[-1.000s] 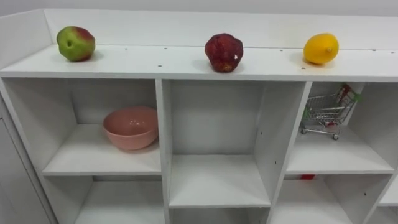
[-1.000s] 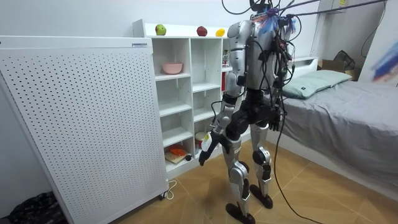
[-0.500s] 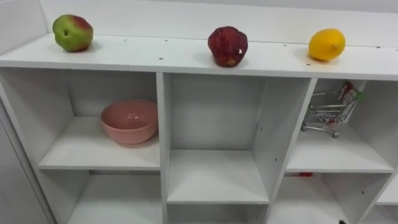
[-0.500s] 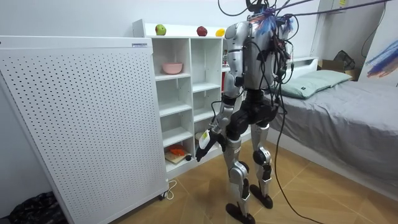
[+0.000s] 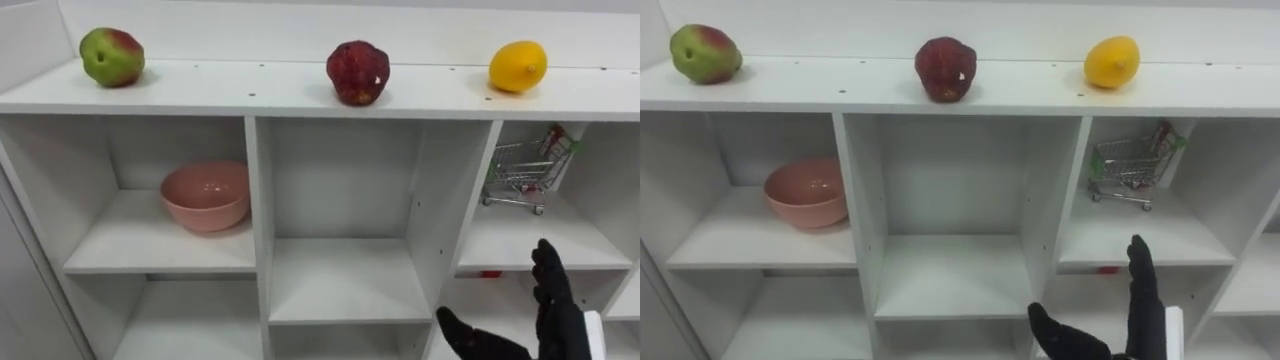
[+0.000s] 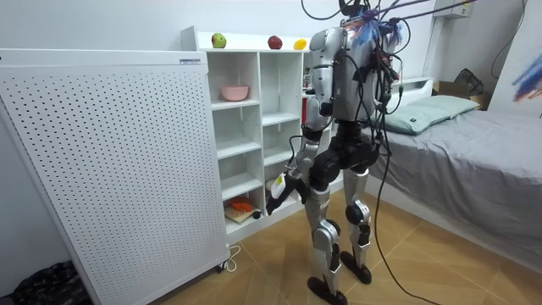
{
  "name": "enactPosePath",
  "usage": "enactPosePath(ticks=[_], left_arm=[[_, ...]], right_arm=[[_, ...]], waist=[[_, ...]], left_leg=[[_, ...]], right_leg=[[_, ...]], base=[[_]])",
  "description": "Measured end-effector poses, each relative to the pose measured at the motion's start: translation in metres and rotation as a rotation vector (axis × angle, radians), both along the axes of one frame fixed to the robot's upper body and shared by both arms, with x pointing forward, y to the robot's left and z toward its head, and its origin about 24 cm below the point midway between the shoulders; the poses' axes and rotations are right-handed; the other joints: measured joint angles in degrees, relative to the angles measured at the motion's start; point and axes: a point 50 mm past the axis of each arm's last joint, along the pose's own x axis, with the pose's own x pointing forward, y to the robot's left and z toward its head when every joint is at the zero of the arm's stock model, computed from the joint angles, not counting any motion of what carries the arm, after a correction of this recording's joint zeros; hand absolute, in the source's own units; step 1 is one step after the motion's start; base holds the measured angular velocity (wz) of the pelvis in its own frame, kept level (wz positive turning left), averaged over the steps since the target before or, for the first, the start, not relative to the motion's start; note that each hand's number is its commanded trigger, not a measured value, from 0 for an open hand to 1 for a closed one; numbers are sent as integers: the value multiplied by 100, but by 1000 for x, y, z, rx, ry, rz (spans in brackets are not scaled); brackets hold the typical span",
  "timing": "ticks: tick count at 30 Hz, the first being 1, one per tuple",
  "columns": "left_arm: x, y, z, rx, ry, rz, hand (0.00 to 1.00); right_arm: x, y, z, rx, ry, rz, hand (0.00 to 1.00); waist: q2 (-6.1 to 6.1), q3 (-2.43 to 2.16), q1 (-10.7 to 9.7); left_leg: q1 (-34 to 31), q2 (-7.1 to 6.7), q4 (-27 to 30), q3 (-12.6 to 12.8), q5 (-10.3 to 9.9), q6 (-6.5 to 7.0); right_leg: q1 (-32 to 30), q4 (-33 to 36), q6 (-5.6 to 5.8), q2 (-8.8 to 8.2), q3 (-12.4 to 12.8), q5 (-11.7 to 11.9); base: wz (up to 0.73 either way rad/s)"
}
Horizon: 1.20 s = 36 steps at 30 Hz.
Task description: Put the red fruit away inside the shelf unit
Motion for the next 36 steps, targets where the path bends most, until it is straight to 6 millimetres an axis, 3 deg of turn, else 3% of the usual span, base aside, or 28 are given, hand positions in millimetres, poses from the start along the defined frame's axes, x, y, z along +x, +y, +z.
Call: enactPosePath(ticks=[4, 9, 20, 26, 33, 36], left_arm=[[3, 4, 1, -16, 6, -13, 0], [3, 10, 2, -19, 20, -20, 0], [-4, 11, -1, -33, 74, -24, 0], [-5, 11, -2, -39, 118, -84, 0], [-9, 21, 0, -13, 149, -120, 0], [-9, 22, 0, -2, 157, -133, 0]], right_arm=[[4, 4, 19, 6, -86, 15, 0], [7, 10, 42, 12, -185, 42, 0], [11, 15, 59, -48, -249, 110, 0], [24, 16, 87, -130, -357, 128, 0], [28, 13, 112, -219, -450, 115, 0], [31, 12, 120, -229, -477, 117, 0]], waist=[[-62, 2, -3], [-176, -34, 10], [-151, -18, 0], [-186, -30, 98], [-443, 7, 162], [-506, -17, 182]], left_leg=[[-2, 2, 5, -9, 16, -3], [7, 2, 32, -13, 16, -3], [16, 5, 60, -55, 17, -1], [23, 5, 69, -84, 19, 0], [10, 7, 80, -181, 25, -9], [-35, 2, 95, -193, 25, -9]], right_leg=[[-8, 0, -10, 1, -15, 6], [0, -1, -18, -4, -26, 12], [81, -4, -28, -3, -49, 19], [82, -1, -29, -6, -81, 19], [144, -22, -30, -6, -174, 19], [146, -88, -38, -8, -192, 26]], base=[[0], [0], [0], [1], [6], [2]])
